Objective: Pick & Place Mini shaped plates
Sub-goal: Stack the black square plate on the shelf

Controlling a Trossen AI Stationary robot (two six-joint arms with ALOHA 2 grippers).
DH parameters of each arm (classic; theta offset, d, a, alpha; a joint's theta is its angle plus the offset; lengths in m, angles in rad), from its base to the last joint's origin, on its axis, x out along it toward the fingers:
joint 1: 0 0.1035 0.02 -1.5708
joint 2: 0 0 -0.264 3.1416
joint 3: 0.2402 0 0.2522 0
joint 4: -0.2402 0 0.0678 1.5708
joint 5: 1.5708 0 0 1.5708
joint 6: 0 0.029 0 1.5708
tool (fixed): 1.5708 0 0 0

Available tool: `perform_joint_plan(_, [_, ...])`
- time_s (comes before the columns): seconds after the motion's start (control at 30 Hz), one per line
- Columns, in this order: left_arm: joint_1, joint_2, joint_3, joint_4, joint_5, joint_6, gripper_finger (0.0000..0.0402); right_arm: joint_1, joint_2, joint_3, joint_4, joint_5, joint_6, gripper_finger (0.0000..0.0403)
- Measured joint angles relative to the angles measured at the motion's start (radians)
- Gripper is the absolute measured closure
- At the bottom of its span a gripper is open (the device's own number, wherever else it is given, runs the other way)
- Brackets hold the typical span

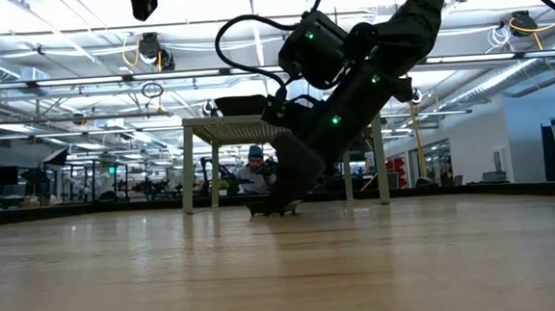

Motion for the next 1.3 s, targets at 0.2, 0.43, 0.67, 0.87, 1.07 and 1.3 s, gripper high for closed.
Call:
perform_joint_plan(0.2, [0.000, 0.000, 0.000, 0.000, 0.000, -0.005, 0.0218, 0.000, 0.000, 0.000, 0.000, 0.004, 0.000, 0.0391])
perform_joint_plan(0.43, [0.000, 0.000, 0.000, 0.000, -0.001, -0.007, 0.0218, 0.008, -0.039, -0.001, 0.004, 0.001, -0.002, 0.0400])
perform_joint_plan(0.67, [0.000, 0.000, 0.000, 0.000, -0.001, -0.007, 0.0218, 0.052, -0.211, -0.001, -0.063, -0.003, -0.042, 0.0403])
perform_joint_plan(0.87, [0.000, 0.000, 0.000, 0.007, -0.009, 0.022, 0.0218, 0.090, -0.418, -0.001, -0.243, -0.003, -0.144, 0.0403])
perform_joint_plan(1.07, [0.000, 0.000, 0.000, 0.036, -0.044, 0.017, 0.0218, 0.031, -0.618, -0.001, -0.420, 0.056, -0.285, 0.0403])
perform_joint_plan(1.3, [0.000, 0.000, 0.000, 0.040, -0.175, 0.019, 0.0218, -0.219, -0.716, -0.001, -0.458, -0.022, -0.580, 0.0403])
